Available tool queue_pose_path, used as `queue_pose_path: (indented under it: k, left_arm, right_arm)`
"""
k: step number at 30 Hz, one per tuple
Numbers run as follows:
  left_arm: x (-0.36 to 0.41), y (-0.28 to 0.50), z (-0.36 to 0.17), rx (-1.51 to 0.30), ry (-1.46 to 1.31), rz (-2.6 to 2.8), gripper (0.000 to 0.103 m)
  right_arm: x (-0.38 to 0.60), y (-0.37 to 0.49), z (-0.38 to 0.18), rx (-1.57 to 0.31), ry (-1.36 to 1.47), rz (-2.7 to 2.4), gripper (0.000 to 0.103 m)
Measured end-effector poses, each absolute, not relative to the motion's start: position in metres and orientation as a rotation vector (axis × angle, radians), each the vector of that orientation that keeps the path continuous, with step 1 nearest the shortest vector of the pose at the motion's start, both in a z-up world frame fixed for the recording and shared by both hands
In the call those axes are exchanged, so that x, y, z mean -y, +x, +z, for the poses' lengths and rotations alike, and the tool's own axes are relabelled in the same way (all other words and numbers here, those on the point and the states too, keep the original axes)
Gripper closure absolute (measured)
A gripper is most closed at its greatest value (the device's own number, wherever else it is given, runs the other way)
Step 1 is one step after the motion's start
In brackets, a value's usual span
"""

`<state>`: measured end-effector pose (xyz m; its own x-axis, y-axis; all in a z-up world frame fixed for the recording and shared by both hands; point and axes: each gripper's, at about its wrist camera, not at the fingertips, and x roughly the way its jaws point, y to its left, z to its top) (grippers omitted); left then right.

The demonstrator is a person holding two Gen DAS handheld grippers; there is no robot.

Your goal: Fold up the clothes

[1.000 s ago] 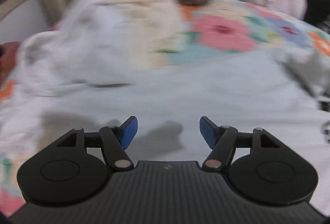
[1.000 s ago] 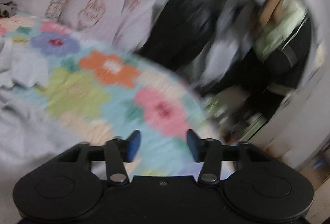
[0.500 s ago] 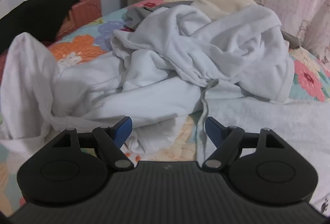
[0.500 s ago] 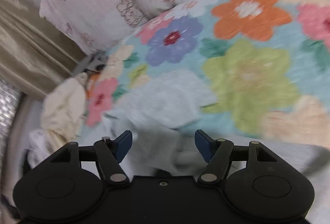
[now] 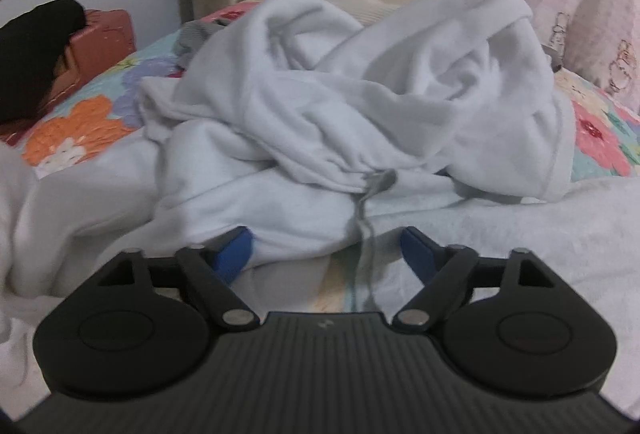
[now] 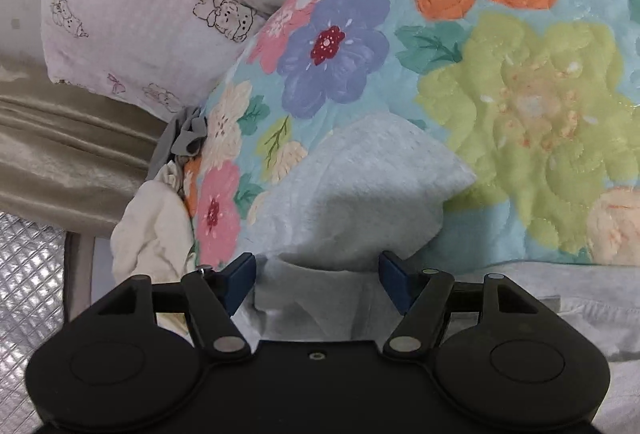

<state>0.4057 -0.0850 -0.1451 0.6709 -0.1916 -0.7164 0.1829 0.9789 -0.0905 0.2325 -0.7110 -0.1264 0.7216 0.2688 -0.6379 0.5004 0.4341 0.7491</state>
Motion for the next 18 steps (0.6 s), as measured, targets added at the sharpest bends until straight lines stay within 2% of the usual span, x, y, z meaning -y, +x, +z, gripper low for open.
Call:
queue_pose_path:
  k: [4, 7, 8, 10, 13, 14, 15, 16, 17, 18]
  left_arm:
    - [0.087, 0.411, -0.149, -0.817, -0.120, -0.242, 0.011]
    - [0.096, 0.412, -0.149, -0.849, -0.158, -0.306, 0.011]
    - [0.105, 0.414, -0.151, -0.864, -0.121, -0.317, 0.012]
    - [0.123, 0.416, -0.154, -0.893, -0.051, -0.337, 0.022]
    - [0.136, 0.411, -0.155, -0.890, -0.043, -0.339, 0.060]
    - [0.140, 0.410, -0.155, -0.889, -0.041, -0.340, 0.092]
    - [0.144, 0.409, -0.155, -0.888, -0.038, -0.340, 0.095]
    - [0.148, 0.407, -0.155, -0.885, -0.036, -0.341, 0.095]
    - [0.149, 0.400, -0.149, -0.859, -0.034, -0.339, 0.095]
    - [0.151, 0.392, -0.142, -0.817, -0.013, -0.343, 0.096]
  right_arm:
    - [0.718, 0.235, -0.142, -0.821, 1.238, -0.170, 0.017]
    - [0.707, 0.256, -0.152, -0.852, 1.240, -0.176, 0.014]
    - [0.703, 0.265, -0.153, -0.850, 1.213, -0.190, 0.014]
    - [0.700, 0.282, -0.154, -0.838, 1.173, -0.195, 0.013]
    - [0.695, 0.309, -0.149, -0.818, 0.999, -0.173, 0.011]
    - [0.692, 0.313, -0.145, -0.796, 0.927, -0.193, 0.014]
    - [0.686, 0.314, -0.139, -0.765, 0.859, -0.203, 0.019]
    - [0.681, 0.315, -0.133, -0.736, 0.787, -0.201, 0.043]
    - [0.676, 0.314, -0.127, -0.717, 0.717, -0.191, 0.074]
    - [0.672, 0.312, -0.120, -0.704, 0.649, -0.174, 0.087]
